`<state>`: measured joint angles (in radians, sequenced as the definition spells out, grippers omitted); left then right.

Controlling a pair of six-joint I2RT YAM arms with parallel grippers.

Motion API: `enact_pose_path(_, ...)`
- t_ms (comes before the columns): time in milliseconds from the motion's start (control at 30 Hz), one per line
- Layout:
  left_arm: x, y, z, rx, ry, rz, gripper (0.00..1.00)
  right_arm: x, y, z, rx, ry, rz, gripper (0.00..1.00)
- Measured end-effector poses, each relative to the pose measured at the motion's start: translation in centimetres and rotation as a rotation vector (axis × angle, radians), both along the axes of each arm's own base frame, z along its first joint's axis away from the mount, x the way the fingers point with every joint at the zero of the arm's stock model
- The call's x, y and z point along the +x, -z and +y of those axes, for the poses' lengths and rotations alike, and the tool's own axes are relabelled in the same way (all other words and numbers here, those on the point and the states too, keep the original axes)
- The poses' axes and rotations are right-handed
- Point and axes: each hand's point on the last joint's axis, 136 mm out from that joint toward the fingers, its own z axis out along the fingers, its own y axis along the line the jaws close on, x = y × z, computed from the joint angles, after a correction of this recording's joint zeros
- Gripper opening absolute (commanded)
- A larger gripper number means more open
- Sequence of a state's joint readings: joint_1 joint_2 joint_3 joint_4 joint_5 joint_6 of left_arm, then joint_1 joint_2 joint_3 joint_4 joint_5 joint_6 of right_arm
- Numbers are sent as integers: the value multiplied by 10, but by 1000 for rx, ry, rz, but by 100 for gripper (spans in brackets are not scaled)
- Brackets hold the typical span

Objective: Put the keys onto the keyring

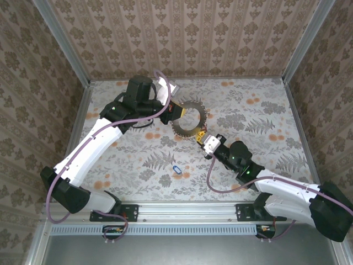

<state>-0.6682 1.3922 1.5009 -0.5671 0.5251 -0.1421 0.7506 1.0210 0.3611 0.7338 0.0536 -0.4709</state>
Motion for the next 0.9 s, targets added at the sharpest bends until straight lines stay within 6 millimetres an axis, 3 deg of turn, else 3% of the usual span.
enact_pose_path(67, 1, 0, 0, -3, -4, 2, 0, 0, 1, 0, 1, 1, 3, 0)
enact_pose_path(400, 14, 16, 3, -41, -121, 85, 0, 5, 5, -9, 22, 42, 50, 0)
enact_pose_path(567, 29, 39, 11, -86, -223, 176, 0, 8, 8, -22, 71, 63, 129, 0)
enact_pose_path(767, 37, 78, 14, -186, -303, 352, 0, 12, 29, -30, 81, 35, 273, 0)
enact_pose_path(900, 44, 91, 9, -243, -325, 424, 7, 18, 35, -36, 104, 31, 352, 0)
